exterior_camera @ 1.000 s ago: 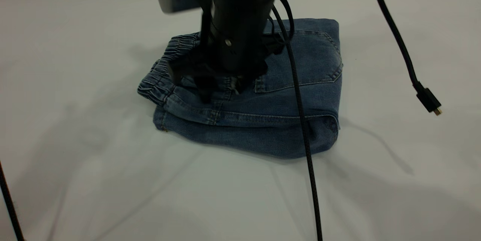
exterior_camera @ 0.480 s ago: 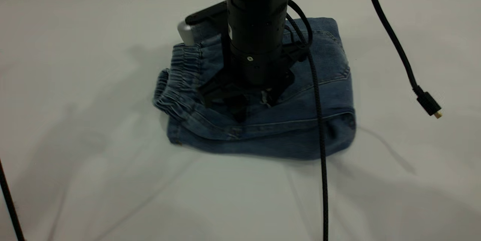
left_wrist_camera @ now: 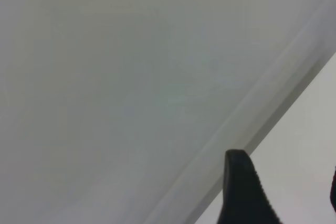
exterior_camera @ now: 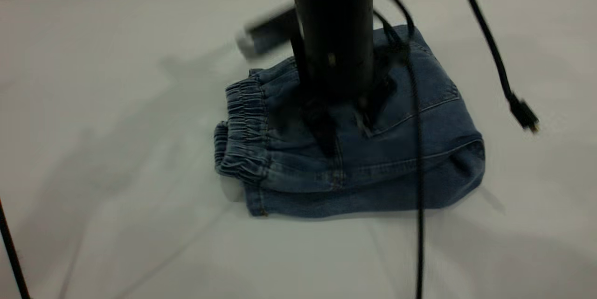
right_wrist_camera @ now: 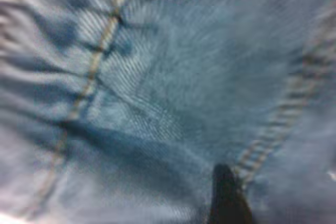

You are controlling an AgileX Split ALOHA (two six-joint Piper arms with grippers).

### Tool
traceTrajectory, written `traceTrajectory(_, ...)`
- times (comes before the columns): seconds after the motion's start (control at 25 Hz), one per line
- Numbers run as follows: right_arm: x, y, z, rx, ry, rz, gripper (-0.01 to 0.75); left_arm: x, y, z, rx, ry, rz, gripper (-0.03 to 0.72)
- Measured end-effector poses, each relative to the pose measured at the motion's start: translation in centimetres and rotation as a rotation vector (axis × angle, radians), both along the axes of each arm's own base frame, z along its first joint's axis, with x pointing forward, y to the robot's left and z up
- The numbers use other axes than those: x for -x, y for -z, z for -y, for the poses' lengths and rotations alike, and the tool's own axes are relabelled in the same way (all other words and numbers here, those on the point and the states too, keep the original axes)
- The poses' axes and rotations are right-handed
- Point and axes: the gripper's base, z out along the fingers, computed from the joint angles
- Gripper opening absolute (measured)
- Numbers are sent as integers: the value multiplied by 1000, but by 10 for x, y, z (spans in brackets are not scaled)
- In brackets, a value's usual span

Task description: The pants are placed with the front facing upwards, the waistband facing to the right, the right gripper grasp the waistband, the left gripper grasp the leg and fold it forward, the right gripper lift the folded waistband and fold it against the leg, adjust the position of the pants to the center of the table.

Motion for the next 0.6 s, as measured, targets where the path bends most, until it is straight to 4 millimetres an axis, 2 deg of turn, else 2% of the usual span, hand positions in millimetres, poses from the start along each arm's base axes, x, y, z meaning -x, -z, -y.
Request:
traceTrajectory(0.28, 10, -88, 9, -57, -30, 87, 366, 1, 1, 0, 11, 1, -17, 378)
traceTrajectory(0.4, 19, -136, 20, -85, -48, 177, 366, 2, 0, 1, 34, -3, -35, 378)
traceTrajectory(0.6, 51, -217, 48, -140, -65, 291, 366, 17, -10, -3, 29, 9, -15, 378)
